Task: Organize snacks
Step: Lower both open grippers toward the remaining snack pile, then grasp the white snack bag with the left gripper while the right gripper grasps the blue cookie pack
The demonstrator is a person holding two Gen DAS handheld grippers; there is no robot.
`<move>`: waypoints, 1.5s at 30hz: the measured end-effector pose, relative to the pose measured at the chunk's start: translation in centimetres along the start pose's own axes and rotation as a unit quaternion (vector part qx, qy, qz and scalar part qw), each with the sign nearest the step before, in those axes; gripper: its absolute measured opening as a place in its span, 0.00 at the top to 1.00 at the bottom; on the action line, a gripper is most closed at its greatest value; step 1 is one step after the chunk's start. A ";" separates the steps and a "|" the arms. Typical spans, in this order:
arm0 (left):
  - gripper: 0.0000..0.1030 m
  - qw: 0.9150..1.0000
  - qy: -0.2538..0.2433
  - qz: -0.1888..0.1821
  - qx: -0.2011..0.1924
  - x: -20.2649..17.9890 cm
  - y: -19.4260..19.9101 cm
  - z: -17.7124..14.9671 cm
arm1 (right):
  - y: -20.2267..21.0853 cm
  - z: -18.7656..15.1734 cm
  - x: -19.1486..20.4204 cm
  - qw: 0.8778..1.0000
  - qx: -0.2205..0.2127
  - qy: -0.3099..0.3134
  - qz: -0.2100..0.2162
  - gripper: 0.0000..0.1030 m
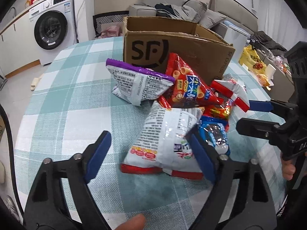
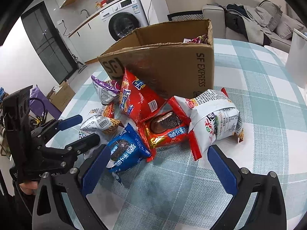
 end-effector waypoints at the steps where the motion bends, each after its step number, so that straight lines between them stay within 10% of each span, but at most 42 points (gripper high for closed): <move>1: 0.28 1.000 0.000 -0.006 0.001 0.0 -0.1 0.0 | 0.0 0.0 0.1 1.000 0.001 0.001 0.001 0.00; 17: 0.62 0.999 0.001 -0.047 -0.019 0.1 1.2 0.0 | -1.9 -0.8 1.9 0.999 0.031 0.010 0.024 0.00; 39: 0.62 0.998 0.008 -0.063 -0.004 1.6 1.2 0.0 | -5.2 -0.6 5.5 0.999 0.032 0.011 -0.040 0.00; 45: 0.44 0.999 0.005 -0.045 0.010 1.5 0.4 -0.2 | -4.9 -0.8 4.1 0.997 0.062 0.013 -0.049 0.00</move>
Point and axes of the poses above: each gripper's, at about its wrist camera, not at the fingertips, and y roughly against the way its jaws point, x to its left, z to its top, the point moved 3 cm from there along -y, roughly the way its jaws point, and after that the axes turned 4 degrees about x, right-handed, at the moved point
